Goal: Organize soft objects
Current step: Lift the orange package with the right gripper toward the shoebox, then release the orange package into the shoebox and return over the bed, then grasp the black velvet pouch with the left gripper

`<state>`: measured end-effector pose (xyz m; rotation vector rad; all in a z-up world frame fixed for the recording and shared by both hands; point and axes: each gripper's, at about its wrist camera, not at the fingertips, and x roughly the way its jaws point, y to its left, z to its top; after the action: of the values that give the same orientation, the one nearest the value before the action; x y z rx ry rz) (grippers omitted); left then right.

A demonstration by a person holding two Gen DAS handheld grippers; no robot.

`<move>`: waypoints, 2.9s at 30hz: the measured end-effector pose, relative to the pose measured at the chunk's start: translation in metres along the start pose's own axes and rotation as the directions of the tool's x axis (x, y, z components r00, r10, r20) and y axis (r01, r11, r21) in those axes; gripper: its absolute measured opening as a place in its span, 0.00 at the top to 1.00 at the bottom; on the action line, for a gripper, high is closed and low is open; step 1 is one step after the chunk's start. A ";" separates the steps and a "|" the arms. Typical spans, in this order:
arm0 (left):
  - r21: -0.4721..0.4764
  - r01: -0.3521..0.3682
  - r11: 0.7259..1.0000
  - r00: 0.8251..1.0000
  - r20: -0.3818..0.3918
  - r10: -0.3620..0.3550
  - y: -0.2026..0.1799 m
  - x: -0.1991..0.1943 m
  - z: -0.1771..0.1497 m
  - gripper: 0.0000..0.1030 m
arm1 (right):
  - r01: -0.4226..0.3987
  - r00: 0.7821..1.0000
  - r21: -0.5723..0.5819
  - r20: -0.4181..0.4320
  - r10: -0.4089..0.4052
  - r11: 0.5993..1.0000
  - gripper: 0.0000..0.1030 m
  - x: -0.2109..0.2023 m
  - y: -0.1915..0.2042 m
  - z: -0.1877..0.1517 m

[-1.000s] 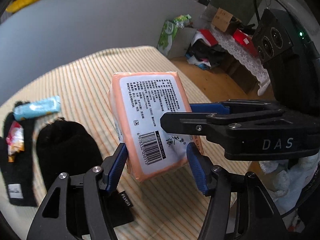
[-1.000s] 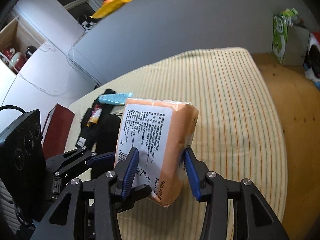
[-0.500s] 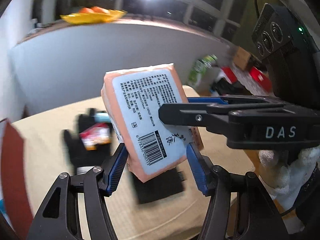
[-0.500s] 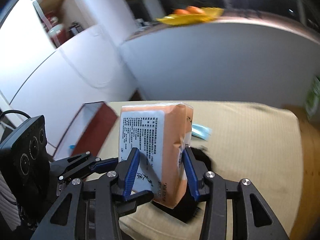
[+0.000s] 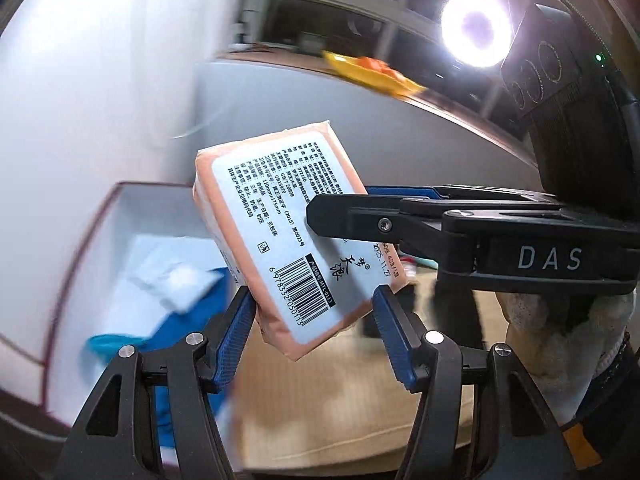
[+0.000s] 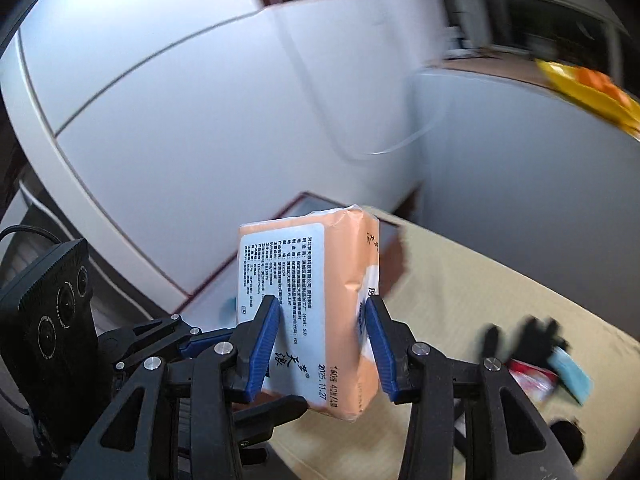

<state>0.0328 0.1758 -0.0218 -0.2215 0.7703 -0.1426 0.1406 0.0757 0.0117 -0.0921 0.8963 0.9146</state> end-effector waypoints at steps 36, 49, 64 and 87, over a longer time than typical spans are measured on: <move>-0.085 -0.141 0.986 0.989 0.024 0.144 0.025 0.008 -0.025 0.44 | 0.122 0.992 -0.020 0.031 -0.121 0.992 0.46 -0.031 -0.058 -0.025; 0.052 0.123 0.991 0.984 -0.137 -0.115 -0.094 0.078 -0.055 0.43 | 0.306 0.949 0.271 -0.010 -0.315 0.913 0.39 -0.129 -0.180 -0.147; 0.126 0.281 0.952 0.908 -0.357 -0.221 -0.184 0.169 -0.072 0.35 | 0.284 0.959 0.488 -0.138 -0.248 0.825 0.39 -0.114 -0.249 -0.231; 0.145 0.291 0.946 0.888 -0.409 -0.211 -0.205 0.196 -0.084 0.50 | 0.189 0.975 0.504 -0.197 -0.101 0.843 0.66 -0.075 -0.255 -0.245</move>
<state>0.1029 -0.0760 -0.1609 -0.0974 1.1153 -0.5244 0.1476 -0.2382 -0.1673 0.2346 1.2489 0.4995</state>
